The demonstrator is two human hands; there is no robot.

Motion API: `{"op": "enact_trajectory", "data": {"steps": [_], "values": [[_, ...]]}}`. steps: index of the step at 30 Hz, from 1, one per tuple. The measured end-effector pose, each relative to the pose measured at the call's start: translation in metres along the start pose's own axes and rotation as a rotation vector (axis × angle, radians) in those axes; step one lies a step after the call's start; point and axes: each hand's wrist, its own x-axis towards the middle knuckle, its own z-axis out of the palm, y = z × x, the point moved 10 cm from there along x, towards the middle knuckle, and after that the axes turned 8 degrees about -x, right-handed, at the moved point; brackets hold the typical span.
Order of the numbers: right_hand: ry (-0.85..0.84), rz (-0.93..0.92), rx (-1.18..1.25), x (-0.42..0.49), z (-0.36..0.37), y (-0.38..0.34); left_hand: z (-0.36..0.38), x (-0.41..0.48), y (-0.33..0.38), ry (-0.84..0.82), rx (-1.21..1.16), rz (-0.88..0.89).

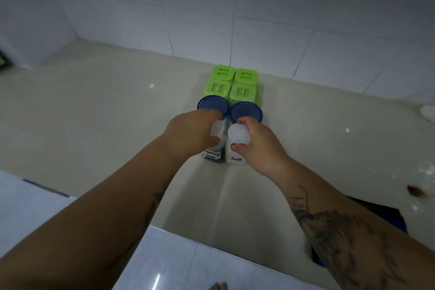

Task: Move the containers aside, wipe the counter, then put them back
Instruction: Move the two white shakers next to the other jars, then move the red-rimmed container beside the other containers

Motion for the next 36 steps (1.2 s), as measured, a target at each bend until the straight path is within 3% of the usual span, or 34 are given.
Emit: {"op": "enact_trajectory", "data": {"steps": [13, 20, 24, 27, 36], "values": [[0.089, -0.072, -0.162, 0.006, 0.004, -0.001, 0.002, 0.011, -0.007, -0.006, -0.028, 0.062], [0.059, -0.131, -0.033, -0.004, -0.025, 0.010, -0.036, 0.003, 0.004, 0.034, -0.057, 0.048], [0.125, -0.018, 0.052, -0.020, -0.078, 0.054, -0.060, 0.010, 0.067, 0.136, -0.115, 0.161], [0.184, 0.100, 0.102, -0.034, -0.128, 0.106, -0.044, 0.025, 0.136, 0.109, -0.183, 0.274], [0.453, 0.387, 0.143, -0.081, -0.271, 0.326, 0.113, 0.114, 0.339, -0.063, -0.409, 0.327]]}}
